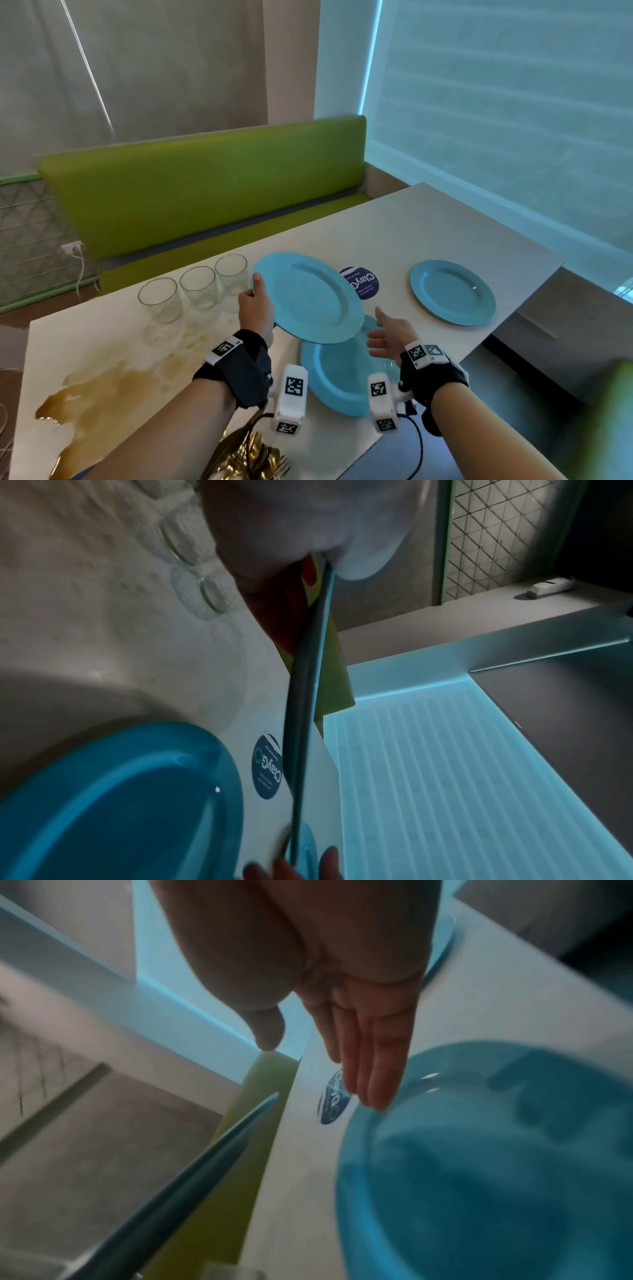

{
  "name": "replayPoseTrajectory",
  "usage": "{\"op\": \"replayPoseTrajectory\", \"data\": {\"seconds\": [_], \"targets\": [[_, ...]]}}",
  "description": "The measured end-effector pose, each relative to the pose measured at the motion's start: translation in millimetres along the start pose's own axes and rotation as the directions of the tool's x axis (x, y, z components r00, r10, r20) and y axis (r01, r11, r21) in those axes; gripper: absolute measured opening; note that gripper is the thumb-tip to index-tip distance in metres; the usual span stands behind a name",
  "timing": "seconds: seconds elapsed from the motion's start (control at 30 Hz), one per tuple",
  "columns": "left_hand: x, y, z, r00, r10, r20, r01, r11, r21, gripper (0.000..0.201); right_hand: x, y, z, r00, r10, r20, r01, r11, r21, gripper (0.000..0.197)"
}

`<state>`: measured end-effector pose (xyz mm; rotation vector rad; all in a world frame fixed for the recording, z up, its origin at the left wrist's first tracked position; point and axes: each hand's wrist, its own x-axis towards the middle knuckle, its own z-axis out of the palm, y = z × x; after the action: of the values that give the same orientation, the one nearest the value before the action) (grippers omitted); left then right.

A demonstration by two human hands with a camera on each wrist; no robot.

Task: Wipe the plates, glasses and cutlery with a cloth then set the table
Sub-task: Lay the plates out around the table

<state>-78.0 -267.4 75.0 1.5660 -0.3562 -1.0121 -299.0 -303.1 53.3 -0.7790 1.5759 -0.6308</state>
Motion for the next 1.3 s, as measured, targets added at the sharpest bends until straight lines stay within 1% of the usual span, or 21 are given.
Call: {"op": "replayPoseTrajectory", "data": {"seconds": [0.07,0.1,0.17,0.23,0.33,0.37,0.43,0.47,0.53,0.63,0.7,0.87,1.0,1.1,1.17,1.3], "targets": [[9,3,12,0.998,-0.027,0.061,0.031,0.998,-0.054,0.053,9,-14,7,0.993,0.003,0.121,-0.023,0.986,0.163,0.038],[14,5,17,0.996,-0.046,0.079,0.051,0.997,-0.064,0.055,17,-21,9,0.988,0.003,0.156,-0.040,0.971,0.234,0.035],[26,8,25,0.991,-0.093,0.097,0.099,0.994,-0.052,0.063,40,-36,13,0.984,0.014,0.176,-0.077,0.932,0.355,0.029],[38,15,33,0.984,-0.131,0.118,0.136,0.990,-0.040,0.065,61,-53,18,0.981,0.020,0.195,-0.102,0.901,0.422,0.032],[56,27,45,0.976,-0.164,0.142,0.166,0.986,-0.004,0.054,94,-84,27,0.976,0.009,0.218,-0.109,0.886,0.450,0.037],[61,32,47,0.975,-0.173,0.137,0.170,0.985,0.030,0.045,104,-95,30,0.979,0.011,0.206,-0.104,0.890,0.444,0.038],[72,38,49,0.978,-0.186,0.090,0.179,0.981,0.080,0.025,125,-115,36,0.985,0.003,0.175,-0.080,0.898,0.433,0.038],[76,41,48,0.979,-0.189,0.069,0.183,0.979,0.091,0.021,136,-123,39,0.987,0.004,0.163,-0.074,0.901,0.428,0.039],[87,42,44,0.982,-0.187,0.029,0.184,0.979,0.091,0.019,155,-134,46,0.990,0.016,0.141,-0.073,0.908,0.412,0.039],[99,38,36,0.984,-0.177,-0.033,0.179,0.980,0.086,0.012,183,-139,57,0.994,0.039,0.101,-0.076,0.914,0.399,0.038],[105,34,31,0.982,-0.184,-0.046,0.188,0.979,0.083,0.009,196,-141,65,0.995,0.052,0.086,-0.081,0.919,0.385,0.039],[110,26,26,0.976,-0.204,-0.076,0.210,0.975,0.073,0.013,220,-133,75,0.996,0.057,0.075,-0.079,0.940,0.333,0.041],[113,22,24,0.973,-0.207,-0.096,0.215,0.973,0.080,0.013,231,-128,82,0.996,0.045,0.080,-0.067,0.950,0.306,0.048],[115,19,24,0.972,-0.211,-0.104,0.220,0.972,0.088,0.012,232,-128,87,0.995,0.008,0.096,-0.028,0.978,0.209,0.049],[116,16,23,0.971,-0.213,-0.110,0.224,0.971,0.090,0.011,237,-128,87,0.995,0.019,0.099,-0.035,0.986,0.162,0.048],[114,12,22,0.972,-0.211,-0.103,0.221,0.970,0.102,0.011,236,-127,79,0.999,0.045,0.026,-0.046,0.998,0.039,0.047]]}}
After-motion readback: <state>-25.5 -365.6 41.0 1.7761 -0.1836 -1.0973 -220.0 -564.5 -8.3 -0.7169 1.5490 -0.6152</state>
